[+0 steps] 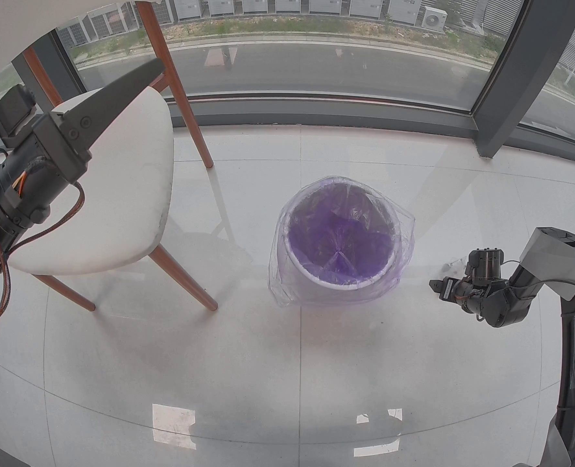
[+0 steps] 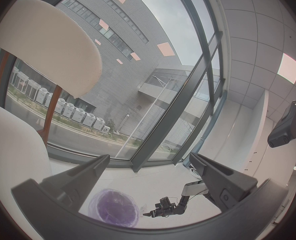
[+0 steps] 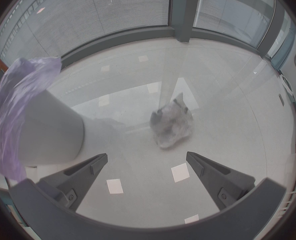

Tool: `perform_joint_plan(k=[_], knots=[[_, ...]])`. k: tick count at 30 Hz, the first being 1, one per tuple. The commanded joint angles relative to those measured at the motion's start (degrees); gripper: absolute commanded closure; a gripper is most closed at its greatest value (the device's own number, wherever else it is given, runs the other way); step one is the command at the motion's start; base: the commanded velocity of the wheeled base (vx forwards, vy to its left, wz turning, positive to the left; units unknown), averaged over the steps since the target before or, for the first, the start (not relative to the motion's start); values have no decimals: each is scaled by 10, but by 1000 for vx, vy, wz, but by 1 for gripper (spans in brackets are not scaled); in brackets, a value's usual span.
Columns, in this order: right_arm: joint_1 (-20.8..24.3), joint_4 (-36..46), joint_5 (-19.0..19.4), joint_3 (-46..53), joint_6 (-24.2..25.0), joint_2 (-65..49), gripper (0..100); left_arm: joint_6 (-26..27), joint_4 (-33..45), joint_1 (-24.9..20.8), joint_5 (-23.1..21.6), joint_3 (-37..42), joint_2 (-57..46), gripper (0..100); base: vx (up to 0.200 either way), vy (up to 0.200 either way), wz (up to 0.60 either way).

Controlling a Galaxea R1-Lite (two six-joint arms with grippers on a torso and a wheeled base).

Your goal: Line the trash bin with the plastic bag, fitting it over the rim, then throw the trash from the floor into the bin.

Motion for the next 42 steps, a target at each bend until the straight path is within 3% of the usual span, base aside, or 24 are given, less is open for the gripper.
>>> perform_joint_plan(k=[1,10,16,32,42], knots=[[-8,0,0,-20,0,17,0,0,5,0,1,0,-8,0,200,0,0],[-44,53,-6,-50,5,16,0,-2,19,-14,3,-19,-7,0,200,0,0],[-68,82,-15,-69,7,42,0,-4,28,-32,32,-41,-3,0,0,0,0],[-74,140,-13,-112,20,62,0,-2,28,-32,32,-37,-5,0,0,0,0],[-72,238,-3,-151,29,60,0,-1,27,-32,31,-33,-6,0,0,0,0]])
